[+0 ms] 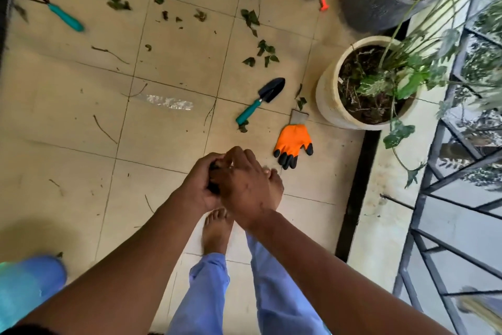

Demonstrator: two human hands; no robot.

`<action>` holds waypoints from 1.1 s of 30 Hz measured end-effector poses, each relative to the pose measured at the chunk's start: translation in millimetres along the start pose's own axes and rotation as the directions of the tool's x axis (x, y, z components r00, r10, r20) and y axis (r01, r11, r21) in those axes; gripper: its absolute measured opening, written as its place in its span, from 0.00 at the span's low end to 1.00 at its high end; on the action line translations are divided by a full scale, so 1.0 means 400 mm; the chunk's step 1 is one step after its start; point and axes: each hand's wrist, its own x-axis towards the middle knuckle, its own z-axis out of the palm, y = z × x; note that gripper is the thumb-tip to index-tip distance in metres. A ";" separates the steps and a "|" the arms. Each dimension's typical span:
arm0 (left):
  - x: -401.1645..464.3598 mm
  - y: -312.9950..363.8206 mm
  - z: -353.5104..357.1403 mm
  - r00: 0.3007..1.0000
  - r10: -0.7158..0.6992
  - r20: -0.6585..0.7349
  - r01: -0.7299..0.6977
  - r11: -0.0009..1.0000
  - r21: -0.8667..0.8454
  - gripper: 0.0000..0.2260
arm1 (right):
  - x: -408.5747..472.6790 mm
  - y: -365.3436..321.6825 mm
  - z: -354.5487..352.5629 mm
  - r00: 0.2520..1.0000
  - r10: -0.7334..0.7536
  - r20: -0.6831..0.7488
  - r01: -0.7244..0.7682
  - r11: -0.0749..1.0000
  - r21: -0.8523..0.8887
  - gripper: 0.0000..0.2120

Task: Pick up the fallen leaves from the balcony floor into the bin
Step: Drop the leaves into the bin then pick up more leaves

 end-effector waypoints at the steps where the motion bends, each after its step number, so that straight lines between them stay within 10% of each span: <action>1: -0.002 -0.005 0.009 1.000 -0.020 -0.005 0.019 1.000 -0.018 0.12 | 0.007 0.004 -0.007 0.999 0.018 0.026 -0.019 0.999 0.027 0.07; 8: 0.011 -0.032 0.068 0.998 0.034 -0.050 -0.041 0.987 -0.155 0.06 | 0.061 0.047 -0.056 0.973 0.167 0.162 -0.192 0.970 0.151 0.07; 21: 0.056 0.089 0.070 0.991 0.071 -0.112 -0.086 0.987 -0.136 0.22 | 0.105 0.104 -0.025 0.923 -0.350 0.163 0.321 0.930 0.179 0.14; 26: 0.118 0.153 0.032 0.999 -0.033 -0.021 0.028 0.974 -0.224 0.23 | 0.161 0.176 0.056 0.999 -0.039 -0.010 0.040 0.916 0.399 0.17; 33: 0.248 0.190 -0.070 0.994 -0.009 -0.112 0.009 1.000 0.001 0.23 | 0.319 0.355 0.355 0.874 0.436 0.217 -0.479 0.848 0.228 0.12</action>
